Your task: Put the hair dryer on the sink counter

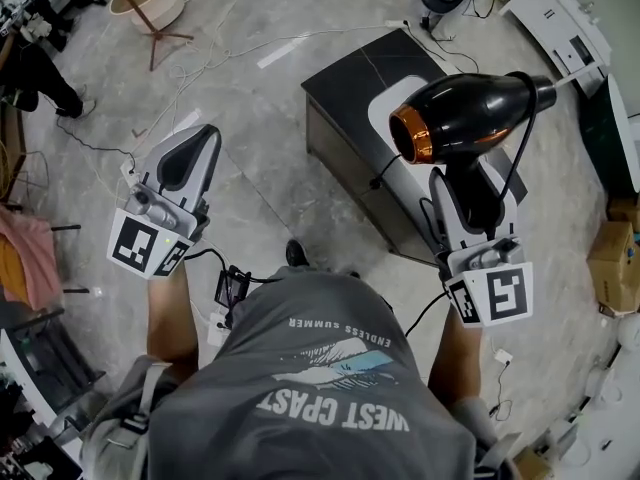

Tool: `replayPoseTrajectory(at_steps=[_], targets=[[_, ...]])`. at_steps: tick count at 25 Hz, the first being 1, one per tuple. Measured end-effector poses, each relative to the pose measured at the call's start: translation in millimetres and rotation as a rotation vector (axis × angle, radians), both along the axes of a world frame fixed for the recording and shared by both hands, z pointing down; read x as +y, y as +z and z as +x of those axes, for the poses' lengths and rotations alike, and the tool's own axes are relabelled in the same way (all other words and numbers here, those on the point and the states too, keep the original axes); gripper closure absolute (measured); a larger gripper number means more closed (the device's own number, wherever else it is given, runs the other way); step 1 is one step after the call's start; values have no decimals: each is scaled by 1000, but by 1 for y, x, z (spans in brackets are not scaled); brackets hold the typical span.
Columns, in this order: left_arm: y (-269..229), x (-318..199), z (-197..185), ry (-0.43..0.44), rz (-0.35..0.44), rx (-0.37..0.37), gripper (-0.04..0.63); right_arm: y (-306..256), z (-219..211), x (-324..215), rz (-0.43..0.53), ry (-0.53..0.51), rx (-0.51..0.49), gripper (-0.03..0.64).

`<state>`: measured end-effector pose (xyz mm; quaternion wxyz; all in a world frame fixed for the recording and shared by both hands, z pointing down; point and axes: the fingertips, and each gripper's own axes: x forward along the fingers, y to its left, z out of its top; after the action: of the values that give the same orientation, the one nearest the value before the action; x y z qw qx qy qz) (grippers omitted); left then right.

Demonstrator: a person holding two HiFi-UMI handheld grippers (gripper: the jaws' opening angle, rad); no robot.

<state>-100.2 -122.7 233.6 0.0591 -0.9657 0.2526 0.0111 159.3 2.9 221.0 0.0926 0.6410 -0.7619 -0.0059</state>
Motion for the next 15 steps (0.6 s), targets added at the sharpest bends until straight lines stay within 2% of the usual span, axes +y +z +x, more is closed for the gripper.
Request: replayPoseTrajectory(at_steps=[8,15], targets=[[3,-28,-12,27,-1,19,571,2,-16,-30,-11,17,28,397],[13,-45,-22,0,-20,32,571,16,-19,-60,-37,6,34,397]])
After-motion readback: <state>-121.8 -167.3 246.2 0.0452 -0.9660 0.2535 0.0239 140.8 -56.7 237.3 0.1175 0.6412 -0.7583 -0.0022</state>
